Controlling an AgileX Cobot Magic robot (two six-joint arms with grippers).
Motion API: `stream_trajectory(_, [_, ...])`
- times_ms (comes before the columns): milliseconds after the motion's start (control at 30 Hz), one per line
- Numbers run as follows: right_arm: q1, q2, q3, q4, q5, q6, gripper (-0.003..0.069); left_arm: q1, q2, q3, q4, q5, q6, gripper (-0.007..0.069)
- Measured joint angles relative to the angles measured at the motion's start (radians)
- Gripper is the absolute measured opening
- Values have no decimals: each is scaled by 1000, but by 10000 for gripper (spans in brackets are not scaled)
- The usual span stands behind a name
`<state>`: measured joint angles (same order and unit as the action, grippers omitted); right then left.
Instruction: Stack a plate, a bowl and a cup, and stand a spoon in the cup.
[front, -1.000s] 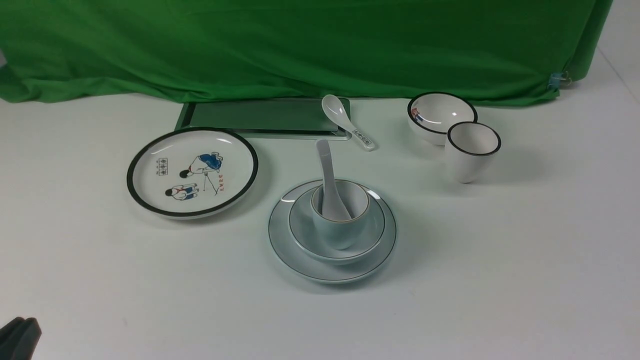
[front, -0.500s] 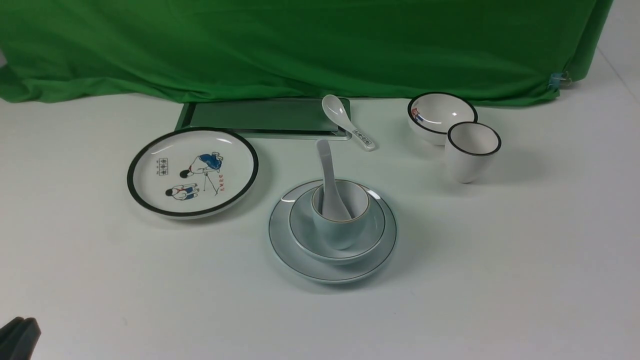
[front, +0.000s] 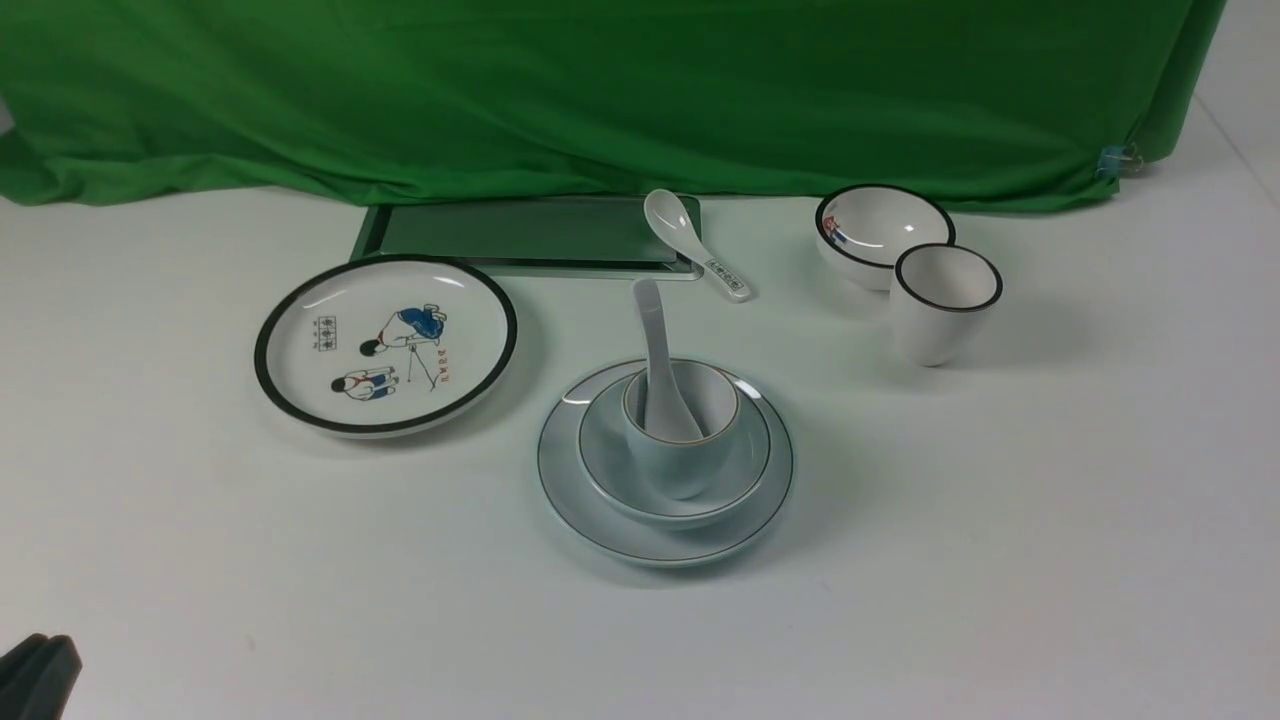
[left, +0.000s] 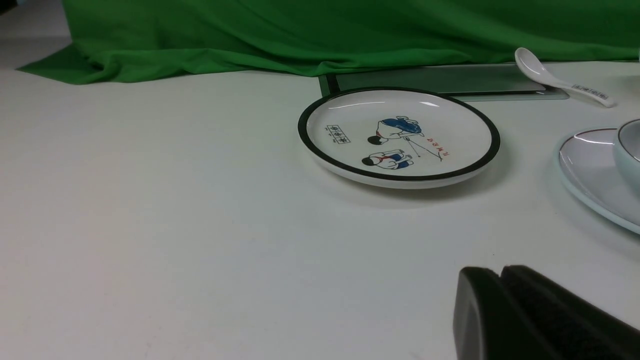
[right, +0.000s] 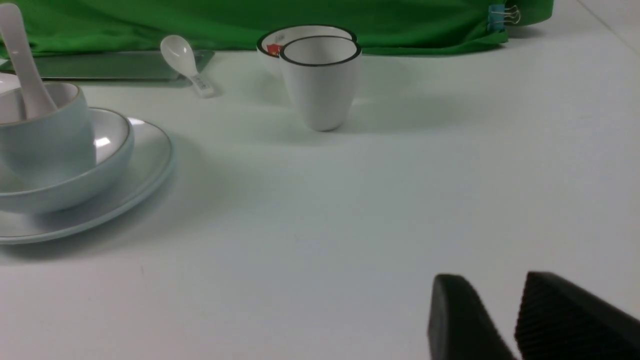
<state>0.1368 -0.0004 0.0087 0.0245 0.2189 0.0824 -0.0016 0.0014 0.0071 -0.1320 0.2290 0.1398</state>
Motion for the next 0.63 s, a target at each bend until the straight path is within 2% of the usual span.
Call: stream_trajectory(633, [0,0,0,0,0,0,239,0,0,0,0,0,1,-8])
